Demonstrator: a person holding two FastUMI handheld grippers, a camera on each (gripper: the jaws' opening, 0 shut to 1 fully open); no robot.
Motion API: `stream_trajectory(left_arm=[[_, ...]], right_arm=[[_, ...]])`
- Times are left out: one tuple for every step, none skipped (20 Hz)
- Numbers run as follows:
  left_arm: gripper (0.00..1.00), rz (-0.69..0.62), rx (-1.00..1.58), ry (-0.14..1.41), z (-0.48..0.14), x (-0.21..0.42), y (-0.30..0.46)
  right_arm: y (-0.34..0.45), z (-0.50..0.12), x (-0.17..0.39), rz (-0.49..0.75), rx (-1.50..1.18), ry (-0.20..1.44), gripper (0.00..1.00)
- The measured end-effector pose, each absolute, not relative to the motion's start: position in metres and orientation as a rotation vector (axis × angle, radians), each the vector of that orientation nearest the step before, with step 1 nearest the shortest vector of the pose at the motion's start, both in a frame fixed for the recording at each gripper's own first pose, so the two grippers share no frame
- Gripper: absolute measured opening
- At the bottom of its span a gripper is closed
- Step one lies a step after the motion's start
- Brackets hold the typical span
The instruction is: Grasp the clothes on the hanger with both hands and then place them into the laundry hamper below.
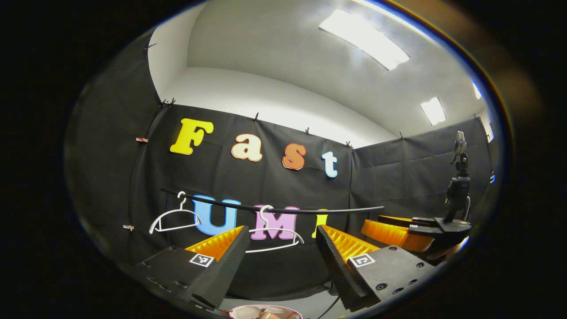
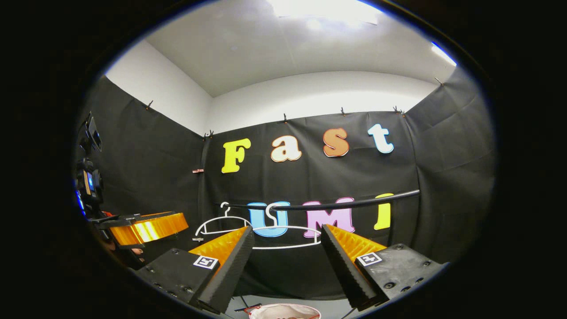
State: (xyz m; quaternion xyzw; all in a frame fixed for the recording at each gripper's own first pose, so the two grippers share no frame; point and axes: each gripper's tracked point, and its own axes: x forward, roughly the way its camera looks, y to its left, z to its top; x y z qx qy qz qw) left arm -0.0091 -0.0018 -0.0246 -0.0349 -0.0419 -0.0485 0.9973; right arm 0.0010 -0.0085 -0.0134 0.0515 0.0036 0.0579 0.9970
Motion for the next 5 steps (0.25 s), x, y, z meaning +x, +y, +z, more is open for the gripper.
stream_trajectory(left_arm=[[0.95, -0.106, -0.075, -0.083, -0.026, -0.012, -0.004], [0.95, -0.105, -0.078, -0.085, -0.026, -0.015, -0.003], [0.95, -0.099, -0.08, -0.089, -0.026, -0.019, 0.0], [0.95, -0.101, -0.084, -0.087, -0.025, -0.025, 0.005], [0.95, -0.107, -0.091, -0.085, -0.025, -0.028, 0.004]], right_arm=[[-0.004, -0.011, -0.003, 0.117, 0.111, 0.004, 1.0], [-0.001, -0.011, -0.005, 0.117, 0.124, 0.005, 1.0], [0.003, -0.011, -0.008, 0.123, 0.129, 0.006, 1.0], [0.004, -0.012, -0.01, 0.123, 0.128, 0.007, 1.0], [0.006, -0.012, -0.011, 0.122, 0.124, 0.003, 1.0]])
